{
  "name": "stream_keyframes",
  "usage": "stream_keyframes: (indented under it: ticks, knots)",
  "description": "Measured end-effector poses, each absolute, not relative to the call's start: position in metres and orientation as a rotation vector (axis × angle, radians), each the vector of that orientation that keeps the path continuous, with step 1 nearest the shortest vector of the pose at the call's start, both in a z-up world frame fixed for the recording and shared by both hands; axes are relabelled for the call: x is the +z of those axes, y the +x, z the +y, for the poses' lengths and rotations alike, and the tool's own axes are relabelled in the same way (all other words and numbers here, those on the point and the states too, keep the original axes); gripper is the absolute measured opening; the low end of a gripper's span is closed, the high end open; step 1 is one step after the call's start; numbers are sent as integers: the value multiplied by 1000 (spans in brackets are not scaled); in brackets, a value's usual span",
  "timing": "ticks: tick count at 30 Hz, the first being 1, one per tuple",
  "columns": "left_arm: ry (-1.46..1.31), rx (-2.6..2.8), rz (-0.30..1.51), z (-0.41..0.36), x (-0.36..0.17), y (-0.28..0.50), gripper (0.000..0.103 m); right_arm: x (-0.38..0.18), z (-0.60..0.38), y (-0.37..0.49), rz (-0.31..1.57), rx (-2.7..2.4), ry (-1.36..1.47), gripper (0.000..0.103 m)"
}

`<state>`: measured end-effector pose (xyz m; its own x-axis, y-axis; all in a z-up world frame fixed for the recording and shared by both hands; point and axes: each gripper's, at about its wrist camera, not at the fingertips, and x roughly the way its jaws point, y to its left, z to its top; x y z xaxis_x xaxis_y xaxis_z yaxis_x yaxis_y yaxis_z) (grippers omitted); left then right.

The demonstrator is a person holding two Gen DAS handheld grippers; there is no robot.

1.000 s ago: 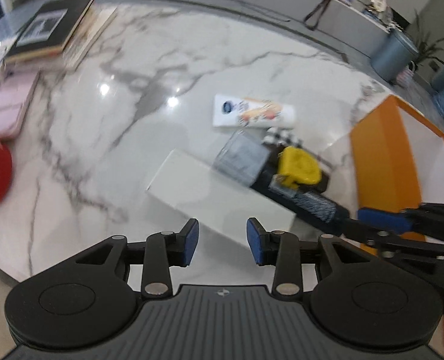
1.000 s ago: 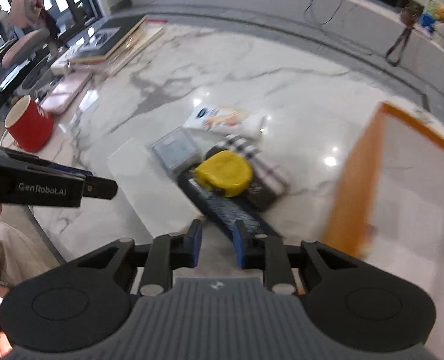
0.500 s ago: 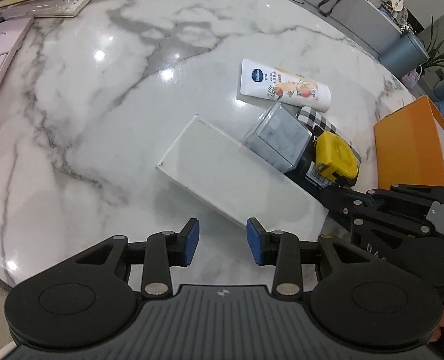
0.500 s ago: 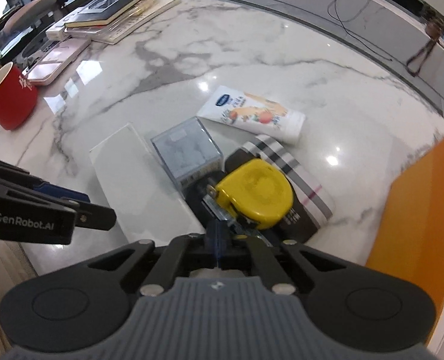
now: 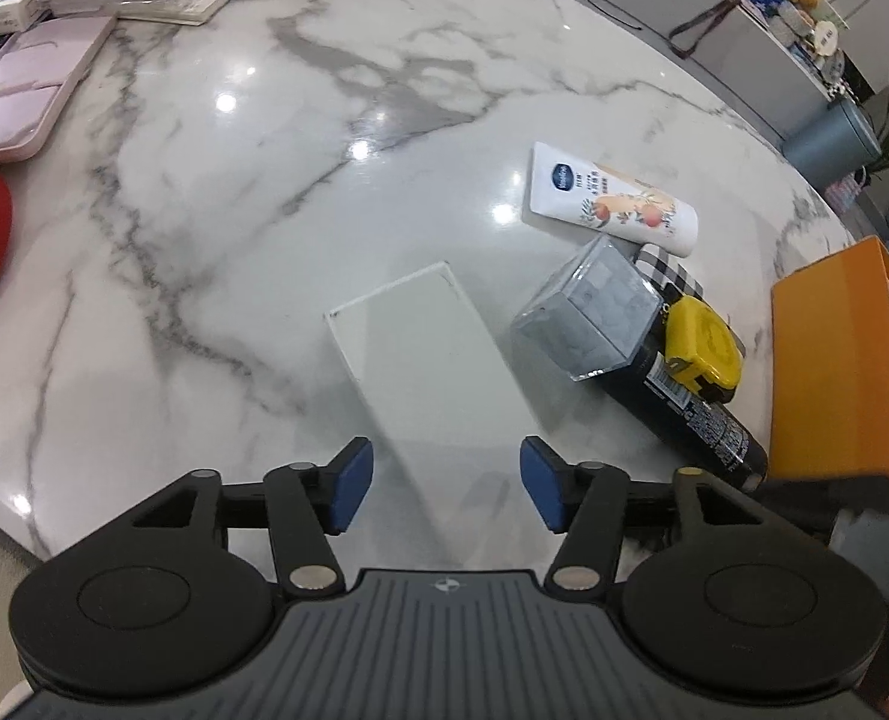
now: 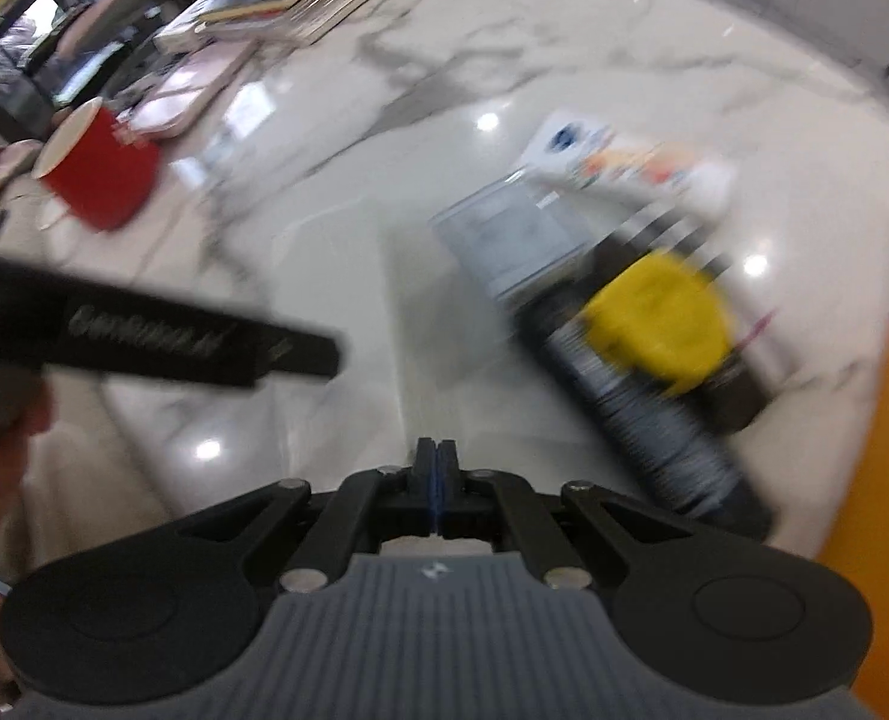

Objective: Organize rigid objects
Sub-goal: 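Move the right tool to the dark spray can and grasp it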

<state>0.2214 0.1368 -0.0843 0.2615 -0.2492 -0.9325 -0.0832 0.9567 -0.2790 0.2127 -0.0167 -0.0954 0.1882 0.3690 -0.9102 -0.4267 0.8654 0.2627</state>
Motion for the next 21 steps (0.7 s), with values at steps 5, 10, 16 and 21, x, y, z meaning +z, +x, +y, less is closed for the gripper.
stream_keyframes:
  ticks: [5,10,16,21]
  knots:
    - [-257,-79,1304,129,-85,222,78,-95,-11,203,1251,584,-71,0]
    - [-174,-43,1301,111,-89,229,83,-80,-33,209,1194,503,-141,3]
    - [-92,-24,1309,99,-98,235,84,-68,-54,220,1119,420,-285,30]
    - [-9,-105,1327,98,-97,232,82,-80,-54,234,1151,421,-332,44]
